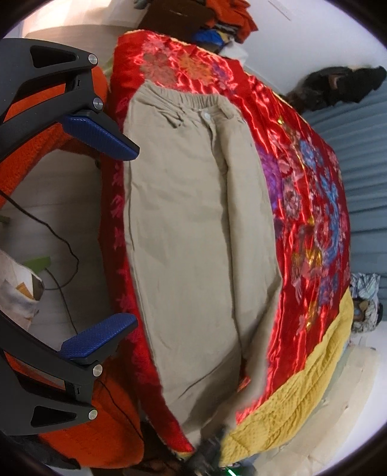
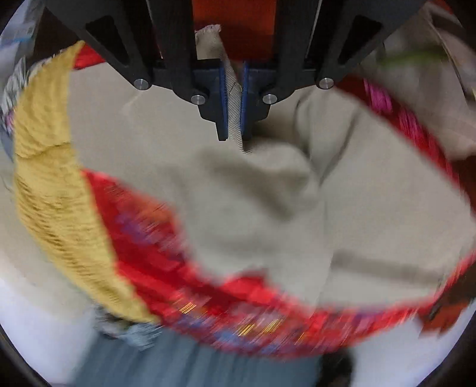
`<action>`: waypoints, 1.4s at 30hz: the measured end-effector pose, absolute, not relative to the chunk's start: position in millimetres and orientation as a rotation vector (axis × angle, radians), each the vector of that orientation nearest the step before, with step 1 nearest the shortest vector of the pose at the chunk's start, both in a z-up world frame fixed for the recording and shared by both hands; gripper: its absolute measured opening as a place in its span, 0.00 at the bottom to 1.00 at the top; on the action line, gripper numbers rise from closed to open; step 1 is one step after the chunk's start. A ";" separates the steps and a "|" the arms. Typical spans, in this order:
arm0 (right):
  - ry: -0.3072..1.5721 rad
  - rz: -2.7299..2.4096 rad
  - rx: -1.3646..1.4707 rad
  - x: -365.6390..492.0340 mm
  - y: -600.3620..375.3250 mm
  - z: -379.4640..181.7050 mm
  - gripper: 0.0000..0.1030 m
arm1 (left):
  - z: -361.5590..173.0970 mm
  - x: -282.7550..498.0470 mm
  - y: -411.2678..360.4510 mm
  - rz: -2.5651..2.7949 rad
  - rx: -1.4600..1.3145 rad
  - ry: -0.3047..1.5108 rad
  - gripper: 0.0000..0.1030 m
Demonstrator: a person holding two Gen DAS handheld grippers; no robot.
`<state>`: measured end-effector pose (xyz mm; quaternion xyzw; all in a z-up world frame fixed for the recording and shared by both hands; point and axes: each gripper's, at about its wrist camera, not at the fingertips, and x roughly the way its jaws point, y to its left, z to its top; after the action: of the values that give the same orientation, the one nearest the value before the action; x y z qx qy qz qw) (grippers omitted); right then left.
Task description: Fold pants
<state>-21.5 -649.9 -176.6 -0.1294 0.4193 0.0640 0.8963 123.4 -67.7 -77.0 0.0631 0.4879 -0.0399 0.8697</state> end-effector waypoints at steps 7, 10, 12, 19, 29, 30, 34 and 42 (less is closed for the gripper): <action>0.864 0.194 -0.463 5.9 -627.0 -149.1 0.06 | -99.2 140.8 -82.0 -0.102 0.157 1.087 0.99; 0.835 0.139 -0.545 65.7 -637.4 -140.1 0.06 | -102.2 151.2 -91.2 -0.116 0.170 1.097 0.99; 0.806 0.043 -0.541 134.9 -659.9 -116.4 0.06 | -98.0 156.8 -94.7 -0.121 0.167 1.084 0.99; 1.100 -0.299 -0.457 292.5 -775.7 -143.2 0.47 | -92.0 173.5 -78.7 -0.058 0.136 1.017 0.99; 0.995 0.388 -0.170 281.6 -616.5 -165.6 0.45 | -163.9 246.2 -24.5 0.157 0.182 0.817 0.99; 0.992 0.493 -0.172 286.2 -581.7 -165.3 0.45 | -174.4 251.2 -24.7 0.160 0.215 0.793 0.99; 1.019 0.880 -0.281 304.6 -418.4 -180.5 0.45 | -228.3 266.8 -25.4 0.134 0.360 0.827 0.99; 1.160 1.077 -0.625 344.1 -271.4 -245.5 0.45 | -233.5 260.6 -12.1 0.079 0.246 0.811 0.99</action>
<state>344.1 -271.4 -245.5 -0.2764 0.5124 0.4756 0.6594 260.6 -12.1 -233.5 0.1191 0.3935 0.0384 0.9108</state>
